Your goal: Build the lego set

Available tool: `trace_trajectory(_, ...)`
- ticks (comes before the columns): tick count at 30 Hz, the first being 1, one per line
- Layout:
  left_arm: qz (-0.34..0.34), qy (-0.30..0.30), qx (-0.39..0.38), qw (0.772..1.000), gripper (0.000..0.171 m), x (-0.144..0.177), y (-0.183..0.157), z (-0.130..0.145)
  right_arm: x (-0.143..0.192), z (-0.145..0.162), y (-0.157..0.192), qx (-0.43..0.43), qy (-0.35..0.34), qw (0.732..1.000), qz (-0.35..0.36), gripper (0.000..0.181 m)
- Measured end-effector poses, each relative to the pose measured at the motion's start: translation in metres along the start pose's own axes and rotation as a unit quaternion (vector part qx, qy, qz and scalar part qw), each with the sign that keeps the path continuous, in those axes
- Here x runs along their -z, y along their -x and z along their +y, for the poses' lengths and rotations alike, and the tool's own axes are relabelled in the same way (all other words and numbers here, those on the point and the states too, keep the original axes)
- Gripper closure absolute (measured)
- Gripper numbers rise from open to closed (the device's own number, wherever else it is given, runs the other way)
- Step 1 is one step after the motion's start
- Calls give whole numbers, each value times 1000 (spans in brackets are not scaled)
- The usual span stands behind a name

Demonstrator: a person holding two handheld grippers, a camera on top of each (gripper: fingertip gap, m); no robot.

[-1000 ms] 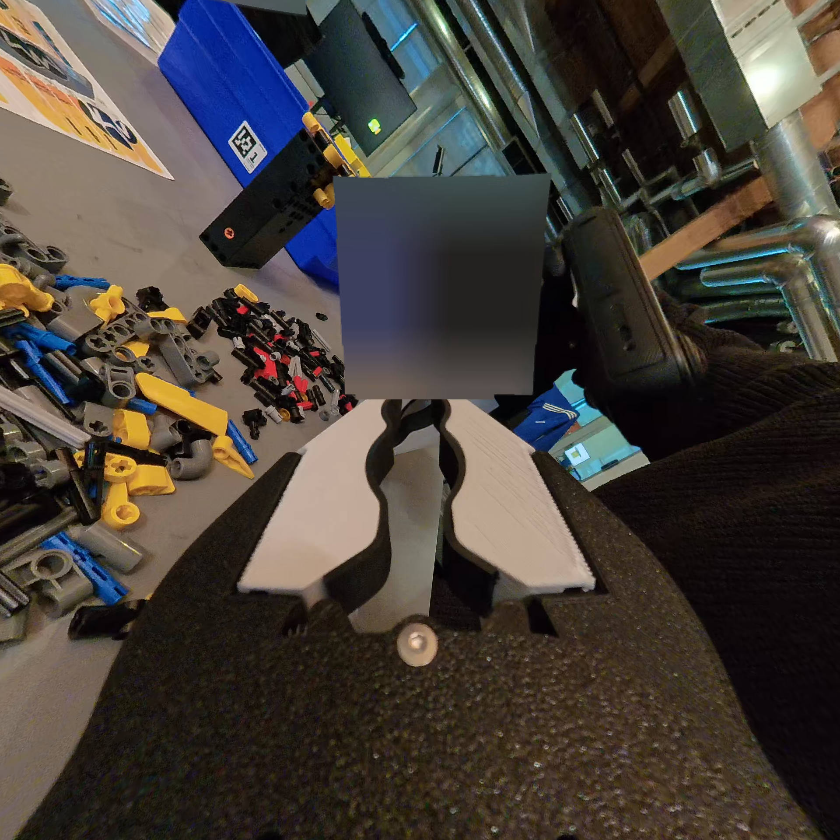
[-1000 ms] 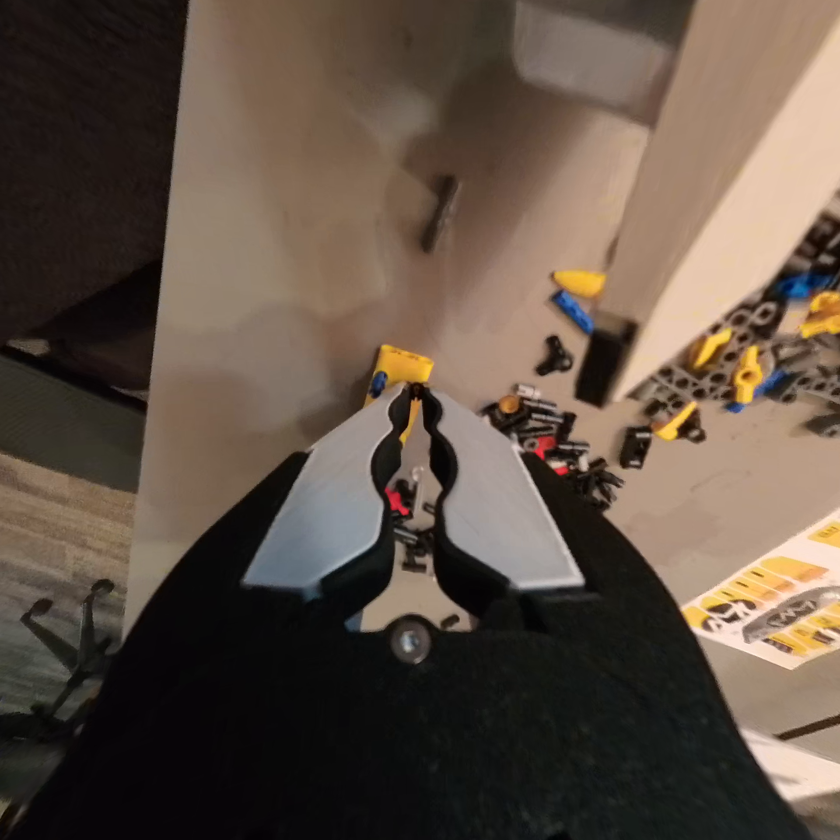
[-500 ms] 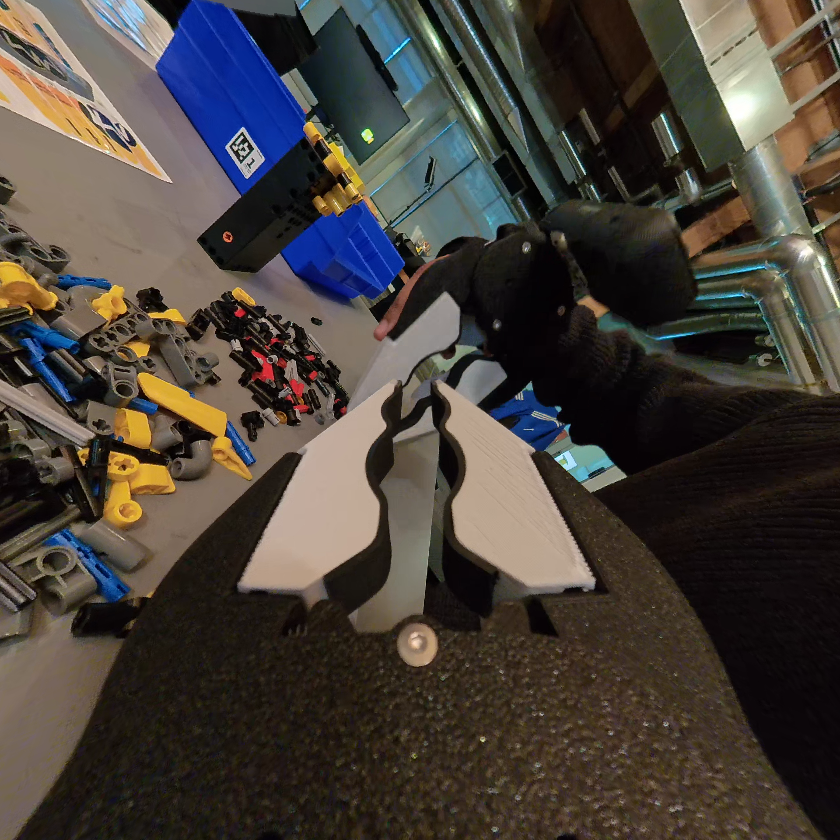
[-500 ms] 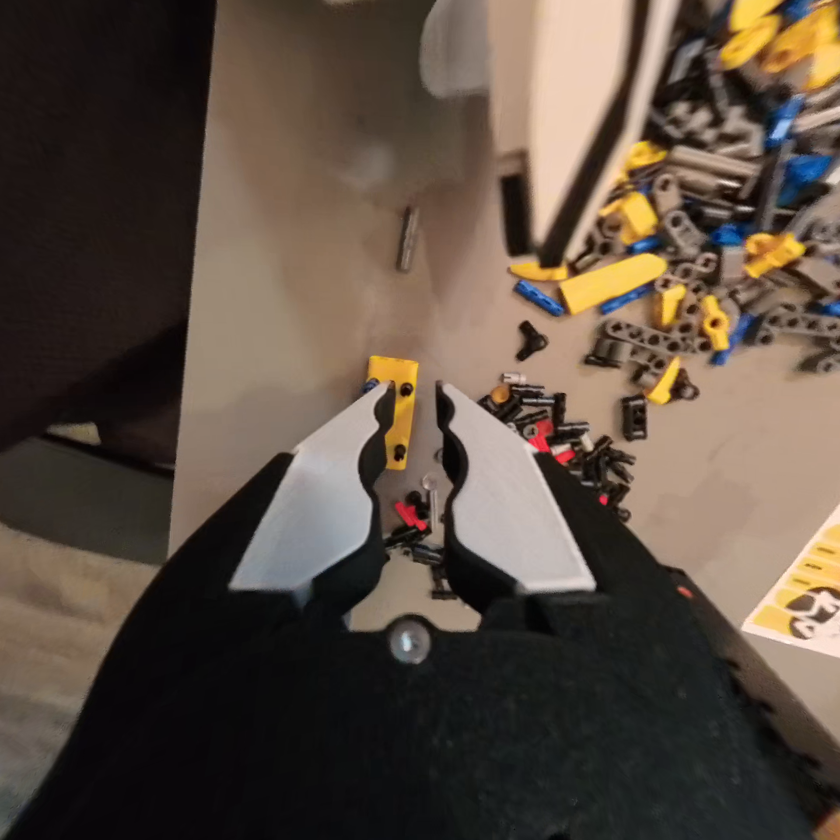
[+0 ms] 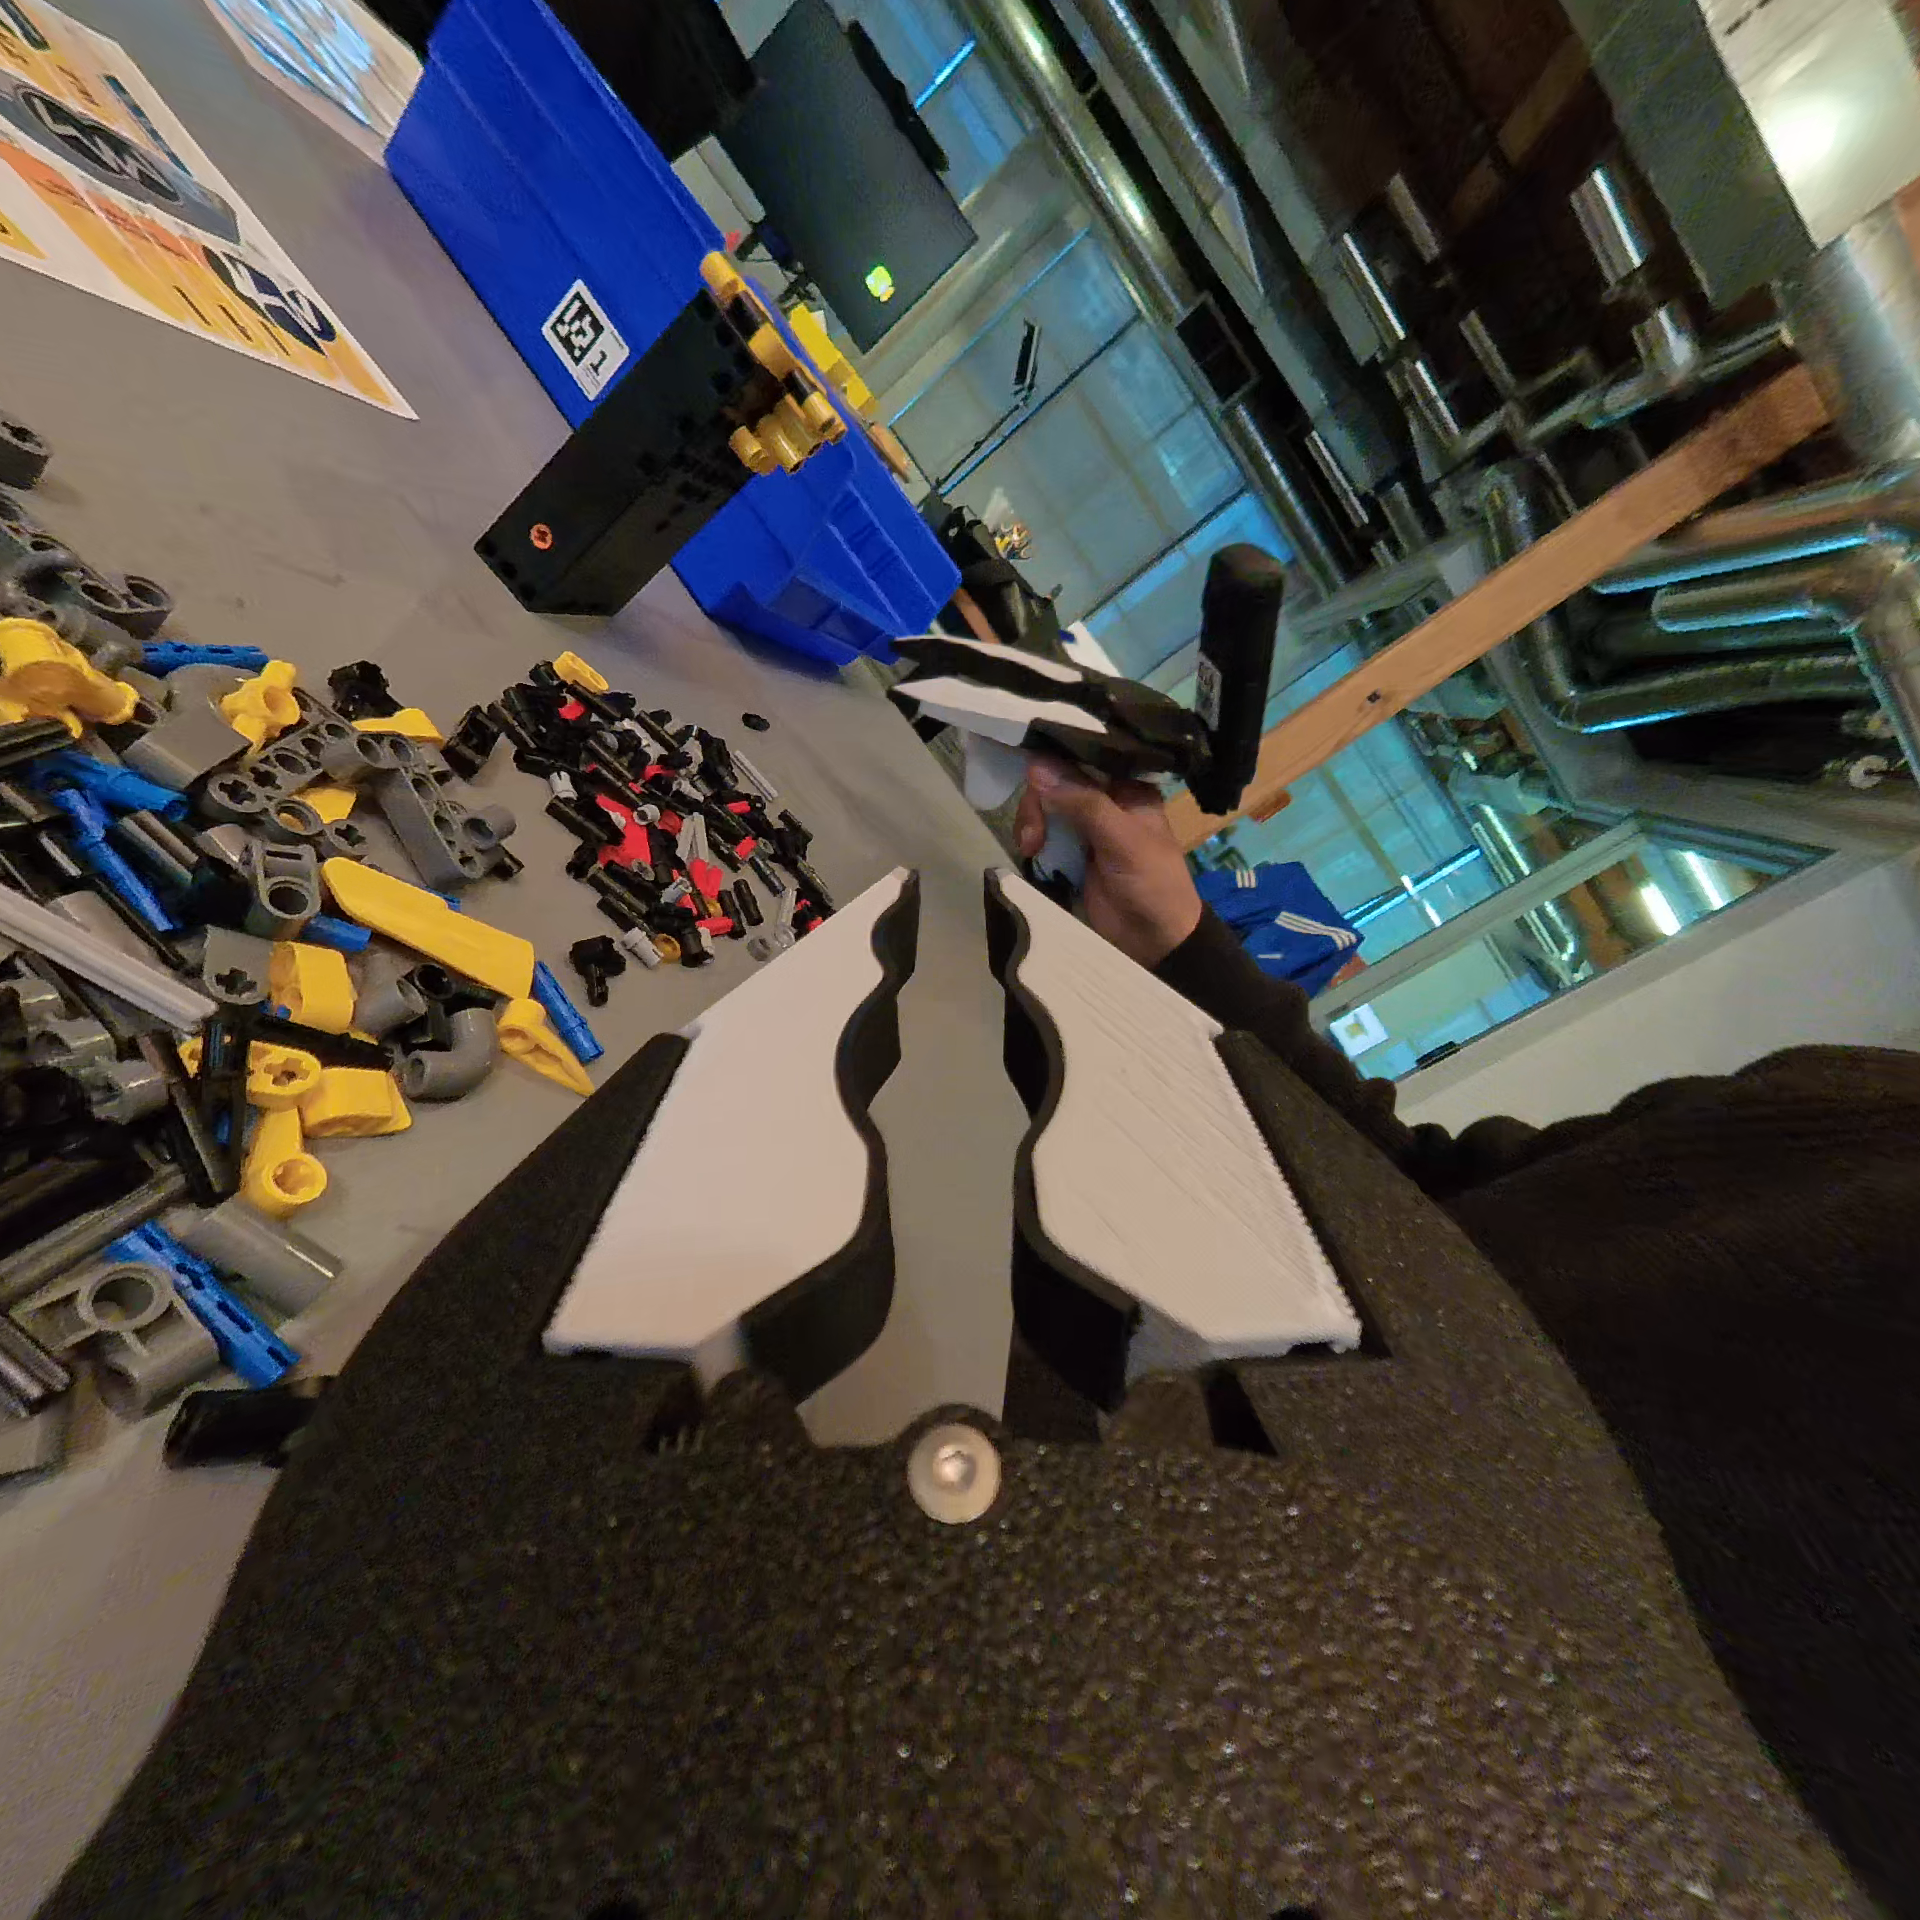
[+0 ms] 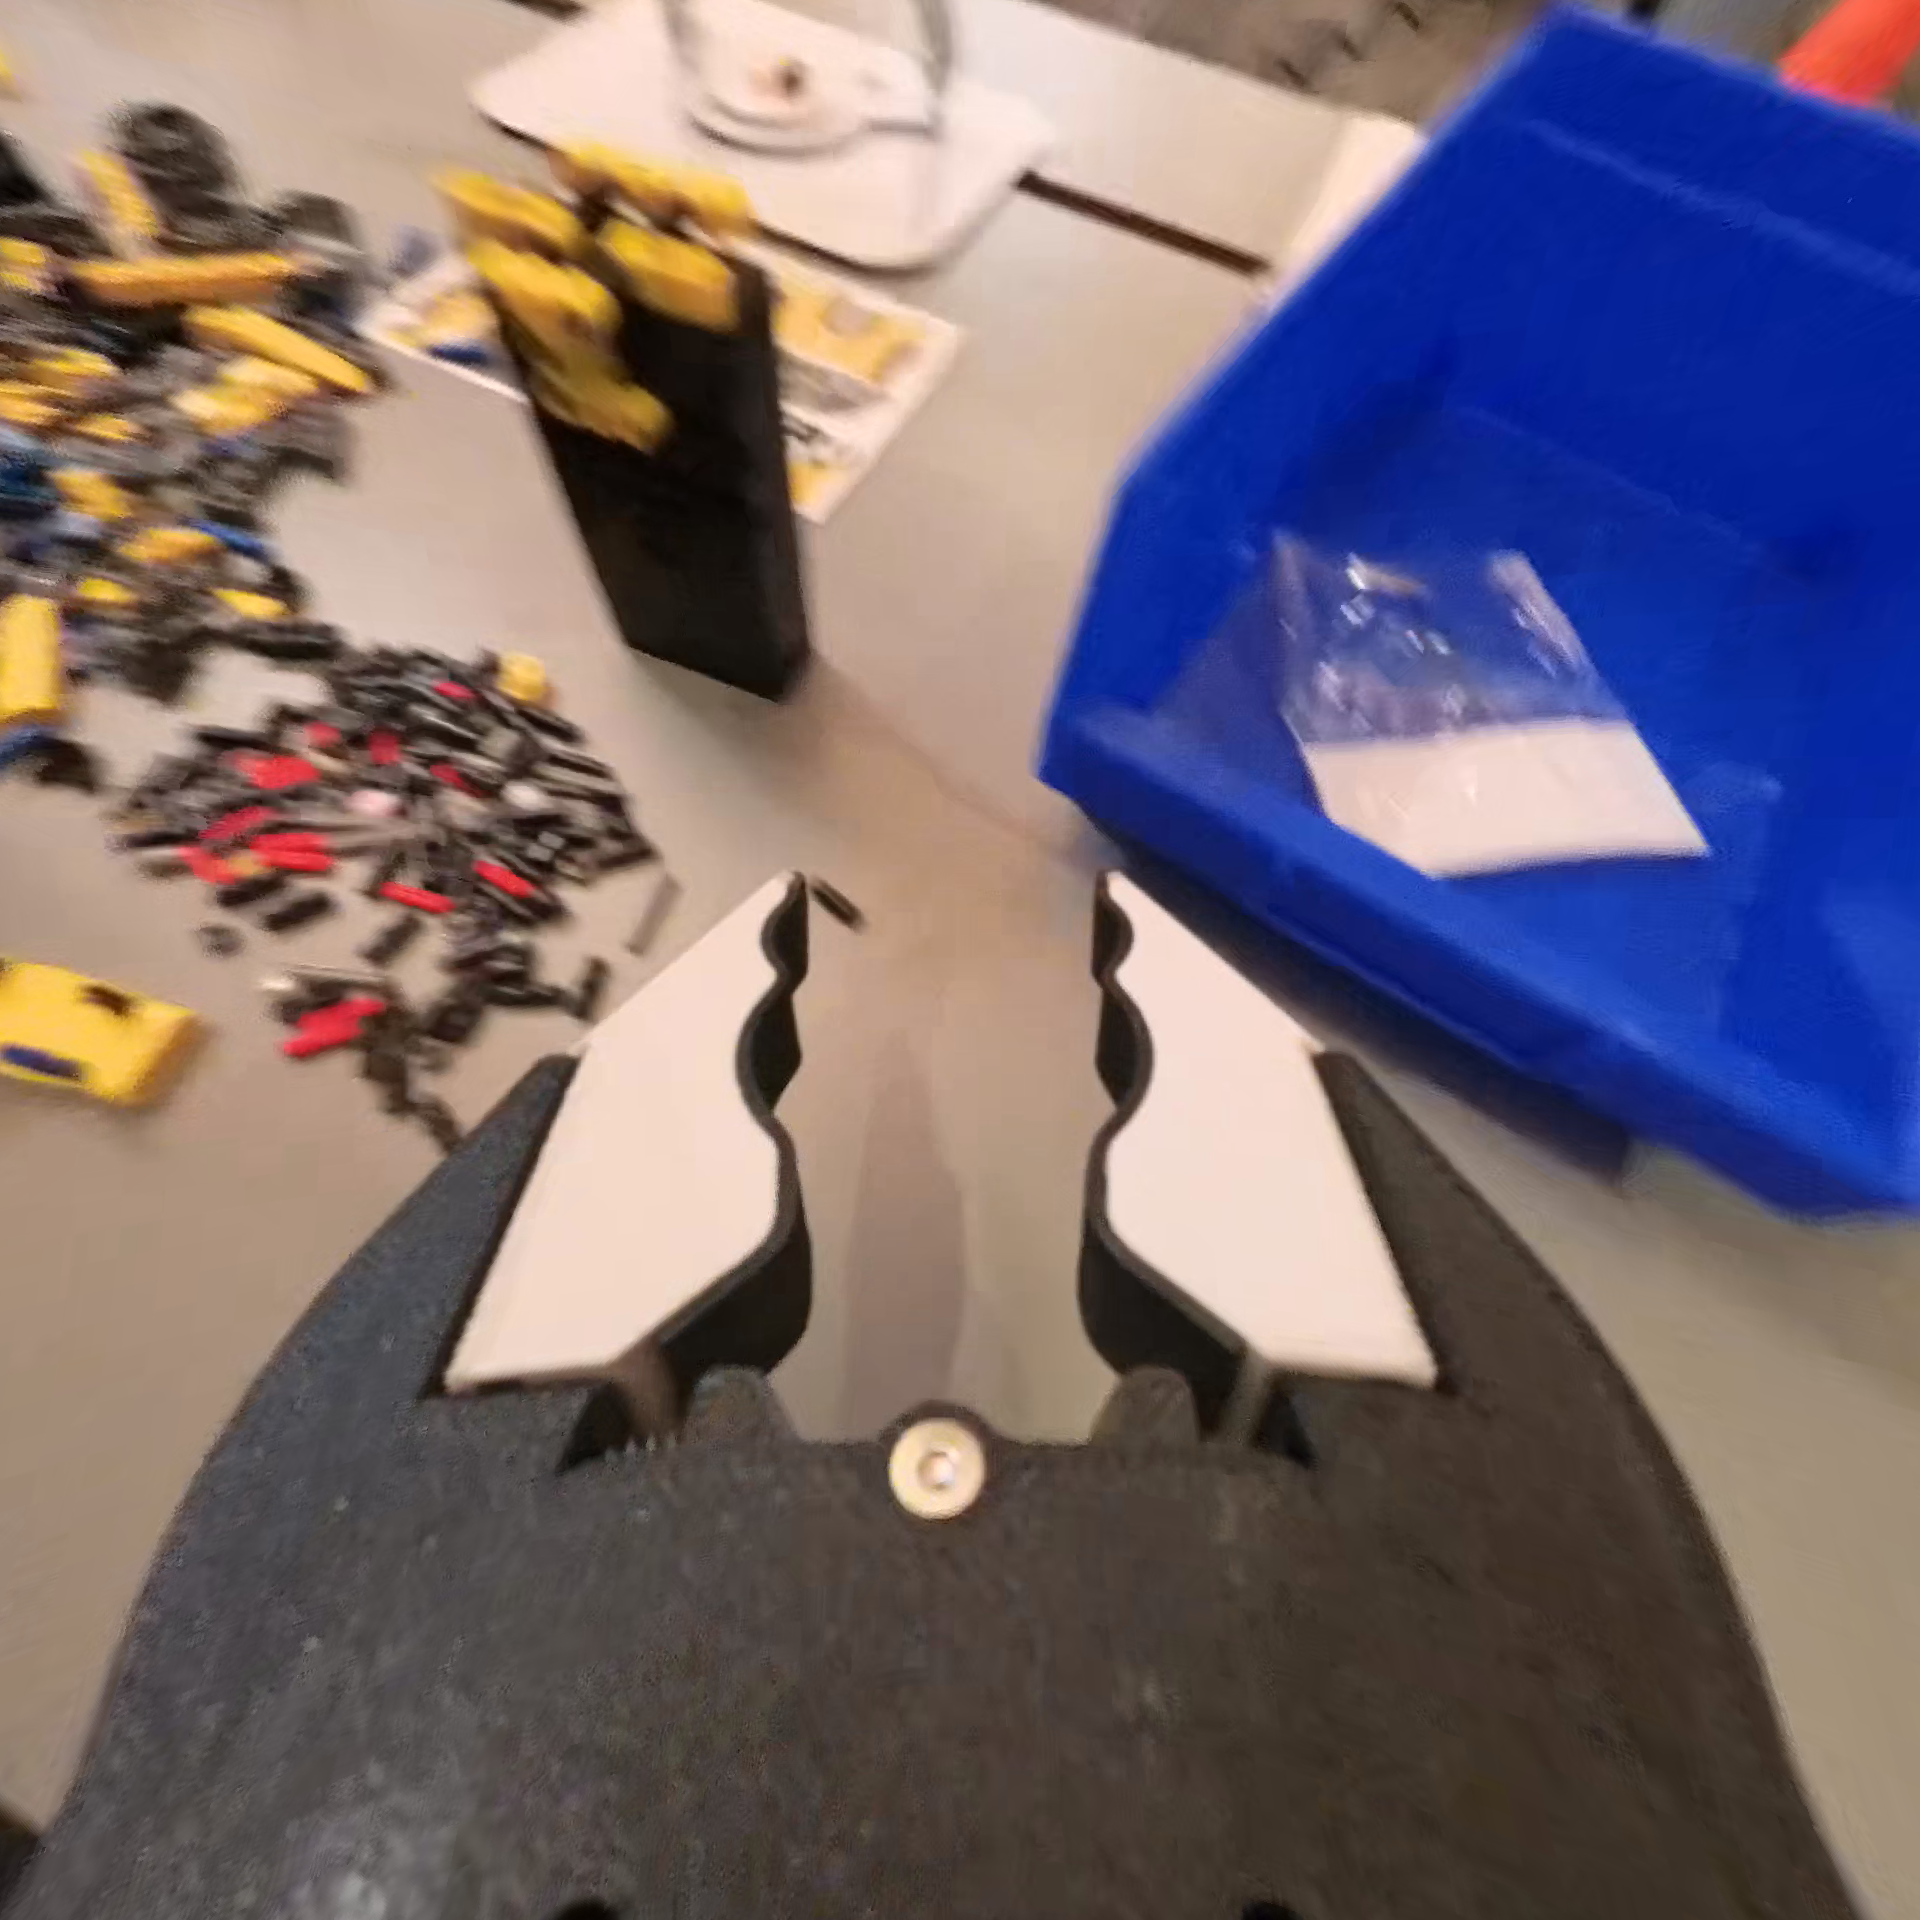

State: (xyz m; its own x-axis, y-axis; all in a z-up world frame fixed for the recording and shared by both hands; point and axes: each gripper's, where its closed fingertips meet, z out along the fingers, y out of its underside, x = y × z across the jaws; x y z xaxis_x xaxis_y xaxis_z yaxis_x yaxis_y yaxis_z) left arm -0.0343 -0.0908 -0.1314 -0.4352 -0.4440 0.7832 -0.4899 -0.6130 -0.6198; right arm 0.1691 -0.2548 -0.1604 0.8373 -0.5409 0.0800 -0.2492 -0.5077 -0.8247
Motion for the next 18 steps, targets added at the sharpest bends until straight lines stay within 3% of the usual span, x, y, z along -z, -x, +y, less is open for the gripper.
trace_trajectory(6,-5,13,-12,1000,159,-4,0,4,-27,33,-25,-47,13,999,18,111)
trace_trajectory(9,-7,9,-19,1000,159,-3,-1,3,-40,50,-28,-65,72,995,21,105)
trace_trajectory(18,-7,6,-19,1000,159,-3,-1,3,-39,49,-28,-66,71,995,22,105)
